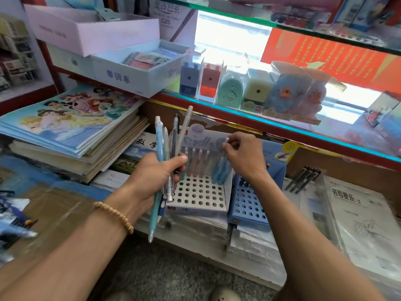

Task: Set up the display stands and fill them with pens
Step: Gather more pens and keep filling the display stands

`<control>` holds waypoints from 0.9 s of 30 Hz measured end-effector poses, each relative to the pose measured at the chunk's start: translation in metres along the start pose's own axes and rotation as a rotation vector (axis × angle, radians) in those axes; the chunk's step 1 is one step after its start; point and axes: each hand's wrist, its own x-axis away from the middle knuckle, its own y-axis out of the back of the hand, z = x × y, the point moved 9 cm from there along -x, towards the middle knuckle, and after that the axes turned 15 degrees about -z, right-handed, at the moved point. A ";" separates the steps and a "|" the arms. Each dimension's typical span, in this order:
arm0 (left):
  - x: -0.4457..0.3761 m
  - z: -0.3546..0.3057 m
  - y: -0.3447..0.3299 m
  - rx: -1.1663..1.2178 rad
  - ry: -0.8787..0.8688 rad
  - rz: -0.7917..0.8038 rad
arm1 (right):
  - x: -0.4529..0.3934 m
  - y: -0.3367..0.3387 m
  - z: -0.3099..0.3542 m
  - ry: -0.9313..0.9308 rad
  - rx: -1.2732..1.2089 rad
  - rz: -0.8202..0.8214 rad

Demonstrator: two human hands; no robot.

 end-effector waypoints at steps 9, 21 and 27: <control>-0.001 -0.004 -0.003 0.021 -0.014 0.033 | 0.001 -0.017 0.008 0.044 0.037 0.061; 0.001 -0.004 -0.001 0.005 -0.009 0.025 | 0.011 -0.035 0.002 0.092 0.128 0.069; 0.002 -0.002 0.000 -0.018 0.008 0.042 | 0.008 -0.042 -0.002 0.158 0.367 0.099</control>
